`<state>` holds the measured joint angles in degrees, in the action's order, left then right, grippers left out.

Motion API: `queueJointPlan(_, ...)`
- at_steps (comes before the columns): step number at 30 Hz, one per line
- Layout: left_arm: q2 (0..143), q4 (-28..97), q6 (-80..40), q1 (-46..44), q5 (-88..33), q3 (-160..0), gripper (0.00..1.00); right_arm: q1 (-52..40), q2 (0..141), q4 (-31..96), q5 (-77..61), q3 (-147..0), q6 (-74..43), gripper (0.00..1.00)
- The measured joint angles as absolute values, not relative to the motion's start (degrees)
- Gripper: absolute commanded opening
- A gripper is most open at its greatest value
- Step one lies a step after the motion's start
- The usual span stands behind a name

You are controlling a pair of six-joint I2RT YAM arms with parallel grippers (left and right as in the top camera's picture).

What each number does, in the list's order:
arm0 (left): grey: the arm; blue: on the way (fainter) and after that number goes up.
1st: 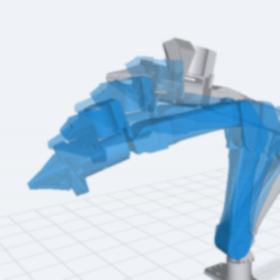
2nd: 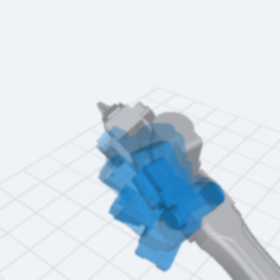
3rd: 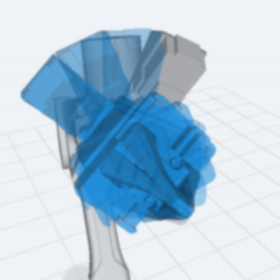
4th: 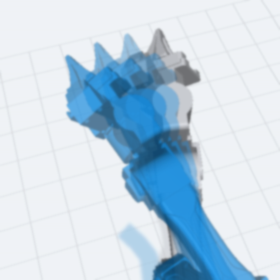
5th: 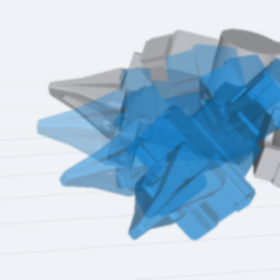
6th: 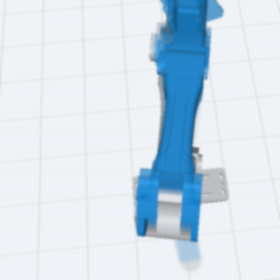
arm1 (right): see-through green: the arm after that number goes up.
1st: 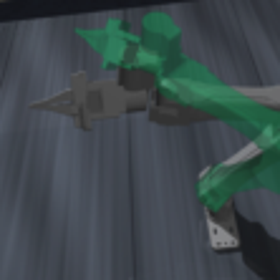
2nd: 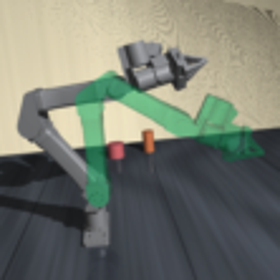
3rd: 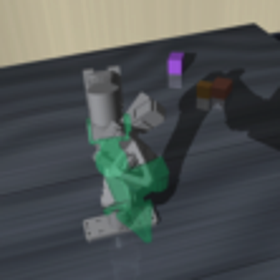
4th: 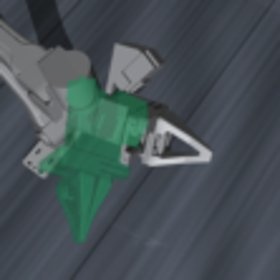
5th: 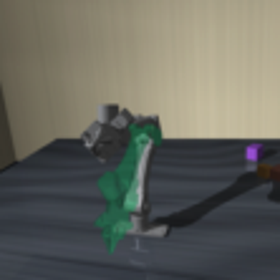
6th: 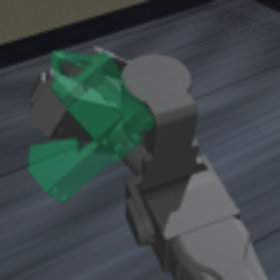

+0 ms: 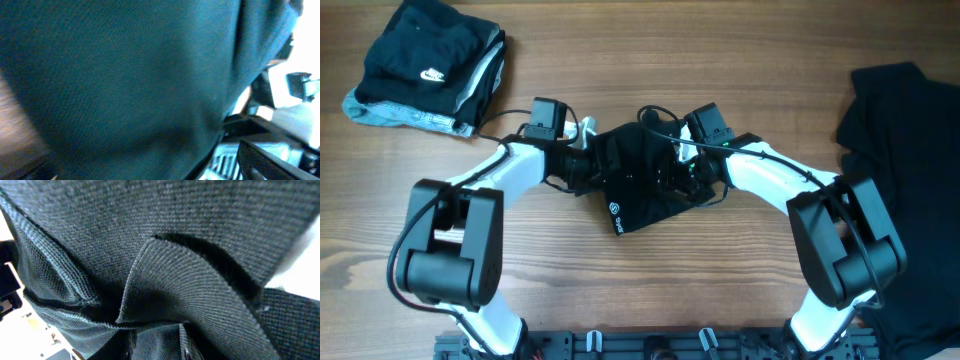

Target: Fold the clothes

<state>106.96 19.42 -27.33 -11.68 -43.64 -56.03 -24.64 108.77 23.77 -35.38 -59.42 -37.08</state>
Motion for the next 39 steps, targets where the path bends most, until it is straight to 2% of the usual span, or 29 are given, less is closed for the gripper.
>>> queueJointPlan(3, 108.6, 15.8, -30.4, -14.6, -43.9, -56.1, 0.46, -24.6, 108.8, 23.7, -35.4, -59.4, -37.3, 0.34)
queueJointPlan(5, 109.9, 15.6, -31.4, -15.8, -43.0, -56.1, 0.3, -24.6, 108.8, 23.7, -35.4, -59.4, -37.3, 0.34)
queueJointPlan(6, 110.4, 15.5, -31.9, -16.0, -42.1, -56.0, 0.17, -24.6, 108.8, 23.7, -35.4, -59.4, -37.3, 0.34)
queueJointPlan(8, 110.5, 15.6, -32.3, -16.0, -41.8, -56.0, 0.04, -24.6, 108.8, 23.7, -35.4, -59.4, -37.3, 0.34)
queueJointPlan(12, 110.5, 16.8, -31.6, -15.4, -42.2, -56.2, 0.04, -24.6, 108.4, 25.7, -35.6, -59.4, -35.7, 0.33)
queueJointPlan(14, 109.7, 22.5, -28.9, -13.7, -42.3, -56.5, 0.04, -24.5, 104.4, 32.1, -33.6, -59.4, -33.5, 0.34)
queueJointPlan(16, 107.4, 28.3, -26.1, -9.5, -41.6, -56.9, 0.04, -23.3, 93.4, 34.7, -31.4, -59.5, -31.9, 0.34)
queueJointPlan(19, 102.9, 28.6, -23.8, -2.5, -45.1, -61.5, 0.04, -22.2, 79.3, 34.5, -30.2, -60.6, -31.4, 0.34)
queueJointPlan(23, 99.9, 18.4, -23.6, 5.7, -48.7, -73.4, 0.04, -22.2, 73.3, 34.7, -29.5, -60.6, -32.3, 0.34)
queueJointPlan(26, 99.9, -5.7, -27.9, 8.3, -49.1, -77.2, 0.04, -22.2, 73.3, 34.5, -28.9, -60.6, -33.4, 0.33)
queueJointPlan(28, 99.8, -14.7, -31.1, 9.2, -47.1, -78.1, 0.04, -22.2, 73.3, 34.5, -28.8, -60.6, -34.3, 0.33)
queueJointPlan(34, 103.8, -25.7, -34.5, 16.5, -40.4, -80.4, 0.04, -22.2, 73.3, 34.6, -28.6, -60.6, -35.6, 0.34)
queueJointPlan(39, 116.4, -30.9, -34.9, 24.5, -37.8, -83.7, 0.04, -22.2, 73.3, 34.6, -28.7, -60.6, -36.0, 0.34)
